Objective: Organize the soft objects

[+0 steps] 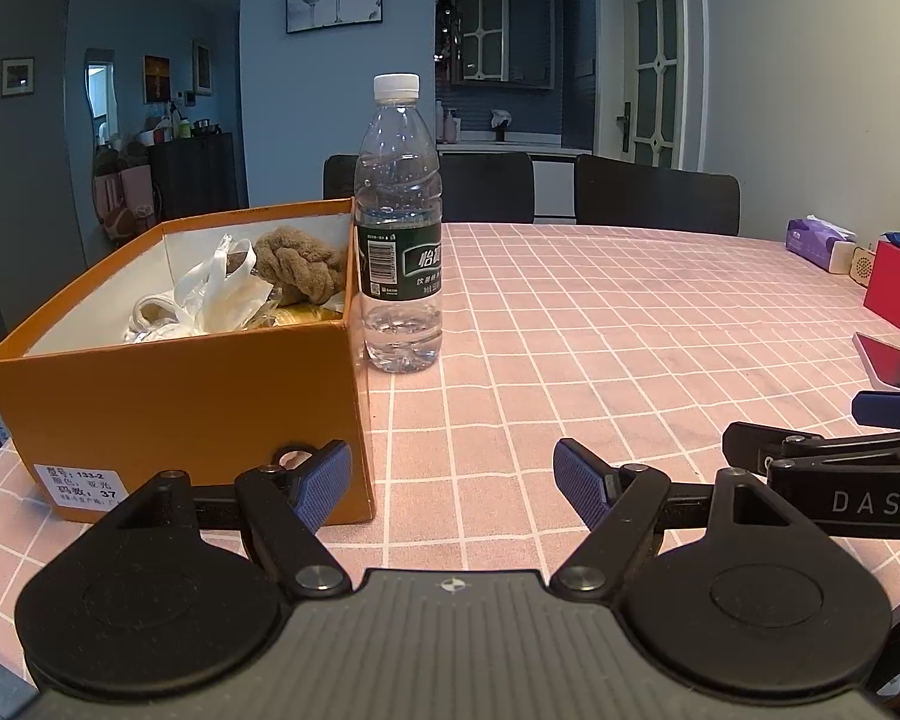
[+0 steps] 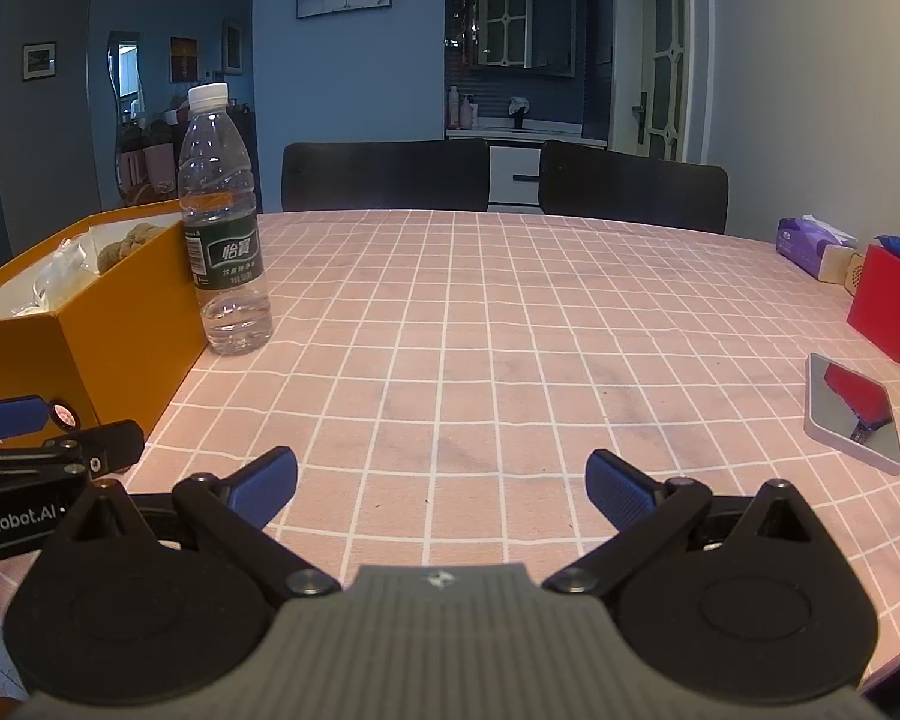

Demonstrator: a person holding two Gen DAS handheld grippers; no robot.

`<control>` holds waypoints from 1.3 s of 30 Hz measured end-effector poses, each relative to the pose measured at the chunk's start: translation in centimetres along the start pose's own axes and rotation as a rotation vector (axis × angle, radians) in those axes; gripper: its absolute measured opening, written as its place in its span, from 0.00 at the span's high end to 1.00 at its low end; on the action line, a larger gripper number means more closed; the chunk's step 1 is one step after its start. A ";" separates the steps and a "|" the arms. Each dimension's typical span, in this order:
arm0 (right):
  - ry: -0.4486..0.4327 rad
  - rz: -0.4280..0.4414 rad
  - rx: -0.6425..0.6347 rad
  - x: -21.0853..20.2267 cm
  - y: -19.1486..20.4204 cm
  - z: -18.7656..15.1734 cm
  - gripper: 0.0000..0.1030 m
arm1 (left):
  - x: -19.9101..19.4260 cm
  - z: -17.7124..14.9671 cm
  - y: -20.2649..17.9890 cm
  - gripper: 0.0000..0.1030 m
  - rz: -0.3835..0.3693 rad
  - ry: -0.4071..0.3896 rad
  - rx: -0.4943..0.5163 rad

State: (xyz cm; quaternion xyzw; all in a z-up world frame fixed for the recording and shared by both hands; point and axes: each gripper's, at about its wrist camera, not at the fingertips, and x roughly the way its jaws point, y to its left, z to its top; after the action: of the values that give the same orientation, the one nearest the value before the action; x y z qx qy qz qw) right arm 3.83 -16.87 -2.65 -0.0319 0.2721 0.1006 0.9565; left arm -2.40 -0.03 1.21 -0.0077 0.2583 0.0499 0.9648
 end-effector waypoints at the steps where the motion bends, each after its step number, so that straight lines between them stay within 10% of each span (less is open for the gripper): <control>1: 0.000 0.000 -0.001 0.0 0.0 0.0 0.03 | 0.0 0.0 0.0 0.13 0.000 0.000 -0.001; 39: 0.012 0.004 -0.021 0.4 0.4 -0.5 0.03 | 0.6 -0.4 -0.7 0.13 0.009 0.012 0.010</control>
State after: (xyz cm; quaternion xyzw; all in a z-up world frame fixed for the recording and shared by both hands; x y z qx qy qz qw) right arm 3.84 -16.50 -3.27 -0.0419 0.2767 0.1051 0.9543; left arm -2.03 -0.68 0.57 -0.0021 0.2643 0.0528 0.9630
